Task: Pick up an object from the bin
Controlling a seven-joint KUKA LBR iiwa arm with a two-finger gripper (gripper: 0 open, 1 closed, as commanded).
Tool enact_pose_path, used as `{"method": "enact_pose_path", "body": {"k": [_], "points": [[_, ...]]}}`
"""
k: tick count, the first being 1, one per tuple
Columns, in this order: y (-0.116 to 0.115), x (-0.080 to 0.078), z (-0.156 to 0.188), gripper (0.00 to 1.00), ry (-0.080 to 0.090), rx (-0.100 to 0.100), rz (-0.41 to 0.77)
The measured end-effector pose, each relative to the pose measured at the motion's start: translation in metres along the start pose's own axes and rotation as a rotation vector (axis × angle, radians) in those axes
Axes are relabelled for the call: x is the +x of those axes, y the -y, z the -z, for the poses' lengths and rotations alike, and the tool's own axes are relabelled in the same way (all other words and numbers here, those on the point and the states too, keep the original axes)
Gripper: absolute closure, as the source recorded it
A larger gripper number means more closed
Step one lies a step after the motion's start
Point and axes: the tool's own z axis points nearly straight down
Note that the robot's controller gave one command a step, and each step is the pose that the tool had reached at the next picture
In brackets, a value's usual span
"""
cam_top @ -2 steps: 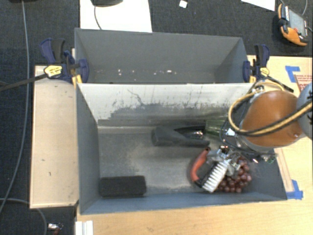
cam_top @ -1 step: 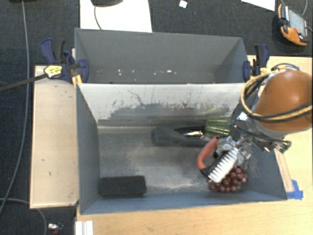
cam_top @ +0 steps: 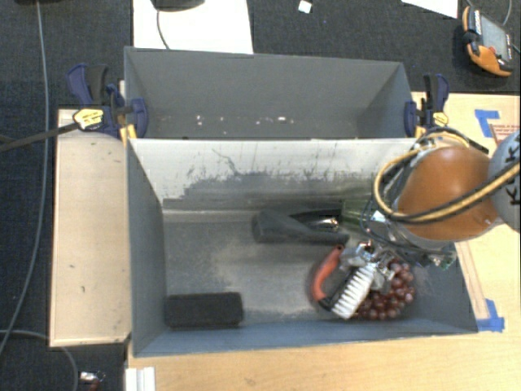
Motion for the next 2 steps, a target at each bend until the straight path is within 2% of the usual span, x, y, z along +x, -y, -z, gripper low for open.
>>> {"method": "enact_pose_path", "body": {"k": [1, 2], "points": [[0.014, -0.002, -0.005, 1.00, 0.002, 0.005, 0.117], [0.014, -0.001, 0.086, 1.00, -0.002, 0.004, 0.088]]}}
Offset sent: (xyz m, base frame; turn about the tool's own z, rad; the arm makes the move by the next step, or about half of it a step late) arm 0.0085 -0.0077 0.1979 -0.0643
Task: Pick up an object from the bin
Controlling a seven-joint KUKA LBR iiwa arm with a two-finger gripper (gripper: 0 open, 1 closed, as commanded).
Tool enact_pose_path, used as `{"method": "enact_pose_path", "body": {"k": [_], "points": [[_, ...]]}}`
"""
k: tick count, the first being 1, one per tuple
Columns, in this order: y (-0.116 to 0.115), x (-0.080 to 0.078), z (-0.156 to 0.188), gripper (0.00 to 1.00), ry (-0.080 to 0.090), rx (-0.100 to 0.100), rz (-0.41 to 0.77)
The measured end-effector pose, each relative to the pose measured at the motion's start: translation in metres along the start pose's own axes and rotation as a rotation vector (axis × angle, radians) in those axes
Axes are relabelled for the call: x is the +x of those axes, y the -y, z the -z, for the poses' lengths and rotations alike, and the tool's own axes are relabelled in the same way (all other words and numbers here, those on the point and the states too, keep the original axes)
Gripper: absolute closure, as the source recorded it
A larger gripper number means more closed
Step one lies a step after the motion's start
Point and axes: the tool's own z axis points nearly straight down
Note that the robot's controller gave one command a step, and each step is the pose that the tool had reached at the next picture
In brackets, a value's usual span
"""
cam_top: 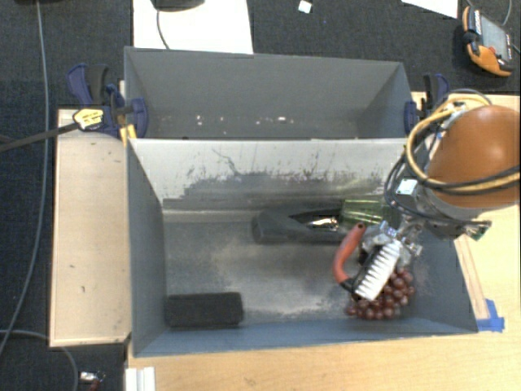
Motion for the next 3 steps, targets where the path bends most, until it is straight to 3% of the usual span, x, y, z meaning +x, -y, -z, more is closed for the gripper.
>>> {"method": "enact_pose_path", "body": {"k": [1, 2, 3], "points": [[-0.012, -0.005, 0.075, 1.00, 0.006, 0.000, 0.044], [-0.009, -0.004, 0.054, 1.00, 0.009, 0.009, 0.065], [-0.058, -0.017, 0.055, 1.00, 0.007, 0.007, 0.569]]}}
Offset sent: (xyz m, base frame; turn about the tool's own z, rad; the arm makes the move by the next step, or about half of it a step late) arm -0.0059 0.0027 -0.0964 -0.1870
